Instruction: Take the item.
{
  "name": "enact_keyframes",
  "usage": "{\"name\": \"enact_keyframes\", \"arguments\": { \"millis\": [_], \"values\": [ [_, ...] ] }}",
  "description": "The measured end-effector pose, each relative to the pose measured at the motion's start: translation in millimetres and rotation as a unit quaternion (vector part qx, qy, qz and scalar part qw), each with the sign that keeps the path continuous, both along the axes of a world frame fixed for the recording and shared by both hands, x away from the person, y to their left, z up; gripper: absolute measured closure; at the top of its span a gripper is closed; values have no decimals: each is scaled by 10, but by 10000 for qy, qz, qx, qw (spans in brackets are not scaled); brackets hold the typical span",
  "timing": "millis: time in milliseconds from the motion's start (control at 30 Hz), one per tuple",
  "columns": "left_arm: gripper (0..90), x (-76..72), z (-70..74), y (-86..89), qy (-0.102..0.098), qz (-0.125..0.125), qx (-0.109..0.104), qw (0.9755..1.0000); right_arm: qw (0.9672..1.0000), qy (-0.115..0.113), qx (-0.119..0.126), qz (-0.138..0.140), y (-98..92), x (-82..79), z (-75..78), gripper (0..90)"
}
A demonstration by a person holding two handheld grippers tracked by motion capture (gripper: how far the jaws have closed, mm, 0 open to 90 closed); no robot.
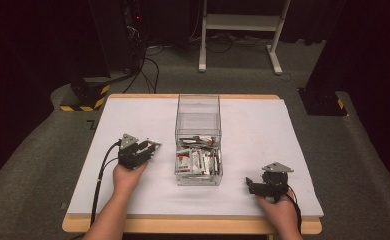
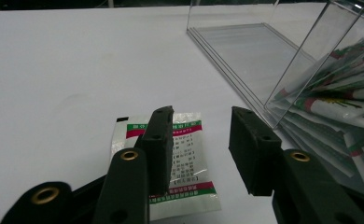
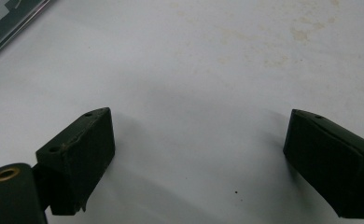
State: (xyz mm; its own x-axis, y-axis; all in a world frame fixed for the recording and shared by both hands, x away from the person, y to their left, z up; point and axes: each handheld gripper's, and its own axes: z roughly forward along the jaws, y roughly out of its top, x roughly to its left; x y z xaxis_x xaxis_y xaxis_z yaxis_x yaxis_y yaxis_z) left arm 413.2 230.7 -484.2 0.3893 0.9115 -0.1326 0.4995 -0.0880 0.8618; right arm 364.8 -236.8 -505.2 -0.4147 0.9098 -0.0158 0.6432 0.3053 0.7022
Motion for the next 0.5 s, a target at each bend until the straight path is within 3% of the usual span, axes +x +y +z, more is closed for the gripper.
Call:
{"name": "enact_keyframes", "arguments": {
  "millis": [300,500],
  "values": [
    [524,-109,47,66,150,-18,196,9997,10000,-2,-7,4,0,0,0,87],
    [501,-238,-20,127,313,-48,217,9993,10000,-3,-9,2,1,-1,0,87]
  ]
}}
